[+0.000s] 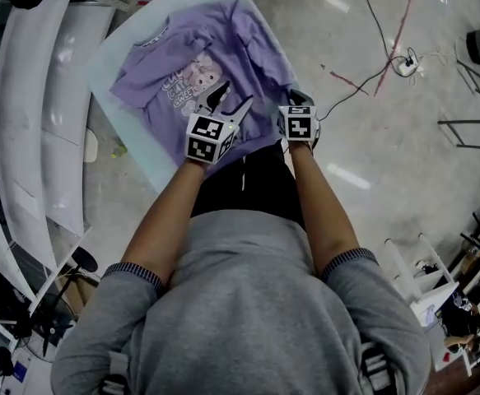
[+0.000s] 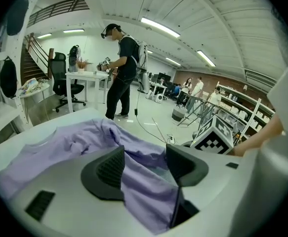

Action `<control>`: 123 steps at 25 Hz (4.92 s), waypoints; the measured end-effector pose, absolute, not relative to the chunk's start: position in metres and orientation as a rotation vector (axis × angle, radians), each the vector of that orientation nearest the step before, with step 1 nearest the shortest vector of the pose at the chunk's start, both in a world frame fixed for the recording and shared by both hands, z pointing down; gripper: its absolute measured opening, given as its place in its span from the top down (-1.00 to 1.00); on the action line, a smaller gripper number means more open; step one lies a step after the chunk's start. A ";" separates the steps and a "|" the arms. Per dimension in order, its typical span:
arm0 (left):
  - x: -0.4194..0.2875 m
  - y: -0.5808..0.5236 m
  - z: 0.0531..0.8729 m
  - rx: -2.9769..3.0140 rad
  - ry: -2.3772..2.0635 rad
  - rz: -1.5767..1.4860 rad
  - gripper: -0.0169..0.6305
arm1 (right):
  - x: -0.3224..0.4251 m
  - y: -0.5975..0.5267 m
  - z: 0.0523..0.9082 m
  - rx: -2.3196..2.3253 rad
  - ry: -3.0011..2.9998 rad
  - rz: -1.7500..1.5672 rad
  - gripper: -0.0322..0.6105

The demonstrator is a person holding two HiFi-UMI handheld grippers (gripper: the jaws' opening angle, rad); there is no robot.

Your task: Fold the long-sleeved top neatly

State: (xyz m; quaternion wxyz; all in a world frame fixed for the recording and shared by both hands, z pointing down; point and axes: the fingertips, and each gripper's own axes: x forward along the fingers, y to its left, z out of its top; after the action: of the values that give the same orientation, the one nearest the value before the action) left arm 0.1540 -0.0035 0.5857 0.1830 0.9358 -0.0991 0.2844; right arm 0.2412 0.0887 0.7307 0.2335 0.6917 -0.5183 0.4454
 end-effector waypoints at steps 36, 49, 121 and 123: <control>0.242 -0.080 0.452 2.769 -0.520 0.508 0.05 | 0.468 0.004 0.521 1.712 -1.493 0.412 0.76; 0.179 -0.129 0.436 2.835 -0.611 0.462 0.05 | 0.379 -0.081 0.454 1.541 -1.491 -0.089 0.76; -0.171 -0.185 0.570 2.502 -1.021 0.558 0.05 | -0.033 -0.179 0.586 1.080 -2.000 0.149 -0.24; -0.167 -0.179 0.565 2.518 -0.987 0.568 0.05 | -0.006 -0.164 0.576 1.140 -1.975 0.223 -0.24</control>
State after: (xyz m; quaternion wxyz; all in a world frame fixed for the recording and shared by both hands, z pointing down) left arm -0.1670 -0.1787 0.5647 0.1880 0.8949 -0.3507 0.2019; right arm -0.0058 -0.1637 0.5762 0.4125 0.4532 -0.7853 0.0887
